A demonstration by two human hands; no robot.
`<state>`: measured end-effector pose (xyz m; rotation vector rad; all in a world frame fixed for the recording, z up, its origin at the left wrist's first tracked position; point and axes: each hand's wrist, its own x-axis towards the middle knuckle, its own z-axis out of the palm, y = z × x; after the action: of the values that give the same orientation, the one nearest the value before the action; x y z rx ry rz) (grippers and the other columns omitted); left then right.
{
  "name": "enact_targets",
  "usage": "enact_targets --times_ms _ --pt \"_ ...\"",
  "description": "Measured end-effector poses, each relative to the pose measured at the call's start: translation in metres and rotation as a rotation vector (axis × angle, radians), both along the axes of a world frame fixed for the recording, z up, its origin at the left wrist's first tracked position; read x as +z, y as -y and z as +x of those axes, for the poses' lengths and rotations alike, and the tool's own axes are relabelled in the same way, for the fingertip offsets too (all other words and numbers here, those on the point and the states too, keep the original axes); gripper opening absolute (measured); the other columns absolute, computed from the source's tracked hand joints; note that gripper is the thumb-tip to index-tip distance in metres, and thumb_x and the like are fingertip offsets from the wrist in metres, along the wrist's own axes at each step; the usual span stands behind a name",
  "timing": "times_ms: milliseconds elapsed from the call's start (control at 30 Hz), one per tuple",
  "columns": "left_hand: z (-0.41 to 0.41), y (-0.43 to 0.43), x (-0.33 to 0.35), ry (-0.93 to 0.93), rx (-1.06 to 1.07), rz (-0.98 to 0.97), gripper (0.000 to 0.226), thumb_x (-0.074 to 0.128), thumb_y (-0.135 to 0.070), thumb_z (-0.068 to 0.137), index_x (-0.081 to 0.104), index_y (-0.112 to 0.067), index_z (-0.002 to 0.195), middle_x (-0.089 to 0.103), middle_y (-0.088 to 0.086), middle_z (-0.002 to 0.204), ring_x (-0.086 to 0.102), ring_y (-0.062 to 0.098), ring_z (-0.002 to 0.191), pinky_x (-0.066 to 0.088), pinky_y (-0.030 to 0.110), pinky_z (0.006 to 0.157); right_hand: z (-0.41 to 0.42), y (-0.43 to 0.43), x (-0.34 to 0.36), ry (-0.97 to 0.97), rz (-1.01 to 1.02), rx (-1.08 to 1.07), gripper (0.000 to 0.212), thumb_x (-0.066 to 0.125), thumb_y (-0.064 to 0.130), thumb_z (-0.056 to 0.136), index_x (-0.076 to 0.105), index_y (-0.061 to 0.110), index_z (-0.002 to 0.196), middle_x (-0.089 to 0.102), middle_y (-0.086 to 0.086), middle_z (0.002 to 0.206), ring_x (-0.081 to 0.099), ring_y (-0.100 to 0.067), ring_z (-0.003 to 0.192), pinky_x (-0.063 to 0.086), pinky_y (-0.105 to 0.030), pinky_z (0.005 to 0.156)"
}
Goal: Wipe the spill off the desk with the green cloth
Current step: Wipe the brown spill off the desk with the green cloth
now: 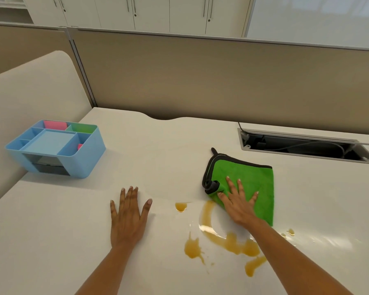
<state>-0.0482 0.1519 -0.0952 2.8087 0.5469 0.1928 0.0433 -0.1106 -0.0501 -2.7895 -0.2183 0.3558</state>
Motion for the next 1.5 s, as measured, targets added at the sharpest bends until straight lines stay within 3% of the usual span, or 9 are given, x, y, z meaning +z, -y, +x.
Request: enact_targets --times_ms 200,500,667,800,1033,1167,1400,1500 --pt "0.0 0.003 0.004 0.048 0.028 -0.05 0.115 -0.03 -0.074 0.063 0.023 -0.013 0.145 0.027 0.003 0.155 0.014 0.019 0.146 0.004 0.046 0.119 0.0 -0.028 0.001 -0.014 0.018 0.02 0.055 0.02 0.045 0.098 0.023 0.019 0.146 -0.004 0.005 0.159 -0.017 -0.019 0.145 -0.017 -0.064 0.107" --pt "0.0 0.001 0.007 0.053 0.045 -0.123 0.119 -0.031 -0.079 0.054 0.014 -0.02 0.147 0.017 -0.005 0.158 0.003 0.011 0.147 -0.003 0.042 0.121 0.002 -0.096 -0.007 0.0 0.031 0.179 0.05 0.021 0.046 0.097 0.044 0.025 0.136 -0.007 0.008 0.159 -0.018 -0.023 0.145 -0.02 -0.066 0.104" --pt "0.001 0.0 0.008 0.076 0.041 -0.153 0.117 -0.033 -0.077 0.054 0.011 -0.022 0.147 0.015 -0.006 0.158 0.002 0.01 0.147 -0.003 0.042 0.121 -0.002 -0.125 -0.011 0.025 -0.001 0.304 0.053 0.018 0.049 0.096 0.039 0.027 0.14 -0.009 0.006 0.159 -0.018 -0.024 0.145 -0.02 -0.068 0.103" --pt "0.0 -0.001 0.007 0.03 0.001 -0.051 0.122 -0.047 -0.067 0.051 0.009 -0.019 0.148 0.007 -0.001 0.159 -0.003 0.016 0.148 -0.005 0.047 0.119 -0.011 -0.138 -0.014 0.057 -0.038 0.402 0.052 0.018 0.05 0.096 0.03 0.032 0.143 -0.01 0.006 0.159 -0.019 -0.024 0.145 -0.02 -0.069 0.103" --pt "0.0 -0.002 0.006 0.136 0.037 -0.166 0.116 -0.03 -0.077 0.057 0.016 -0.019 0.147 0.02 -0.004 0.157 0.007 0.014 0.147 0.0 0.047 0.12 -0.031 -0.133 -0.019 0.096 -0.035 0.571 0.058 0.012 0.056 0.092 0.024 0.034 0.144 -0.008 0.008 0.159 -0.017 -0.021 0.145 -0.022 -0.067 0.104" --pt "-0.003 -0.002 0.01 0.185 0.026 -0.235 0.118 -0.026 -0.081 0.057 0.019 -0.019 0.146 0.023 -0.004 0.156 0.01 0.015 0.147 -0.001 0.047 0.119 -0.047 -0.122 -0.022 0.096 -0.011 0.639 0.094 -0.011 0.074 0.068 0.027 0.033 0.143 -0.012 0.014 0.155 -0.021 -0.013 0.141 -0.023 -0.065 0.104" --pt "-0.004 -0.004 0.013 0.235 0.007 -0.308 0.116 -0.017 -0.086 0.057 0.025 -0.022 0.144 0.026 -0.005 0.155 0.012 0.014 0.147 -0.002 0.044 0.12 -0.077 -0.098 -0.02 0.069 -0.002 0.662 0.089 -0.011 0.071 0.069 0.022 0.037 0.144 -0.016 0.019 0.151 -0.022 -0.01 0.14 -0.025 -0.06 0.104" --pt "-0.004 -0.004 0.015 0.232 -0.005 -0.303 0.098 0.001 -0.078 0.07 0.027 -0.019 0.143 0.028 -0.003 0.154 0.012 0.015 0.147 0.0 0.045 0.12 -0.089 -0.089 -0.018 0.059 -0.002 0.653 0.088 -0.008 0.069 0.07 0.026 0.035 0.144 -0.008 0.016 0.157 -0.022 -0.007 0.139 -0.023 -0.06 0.107"
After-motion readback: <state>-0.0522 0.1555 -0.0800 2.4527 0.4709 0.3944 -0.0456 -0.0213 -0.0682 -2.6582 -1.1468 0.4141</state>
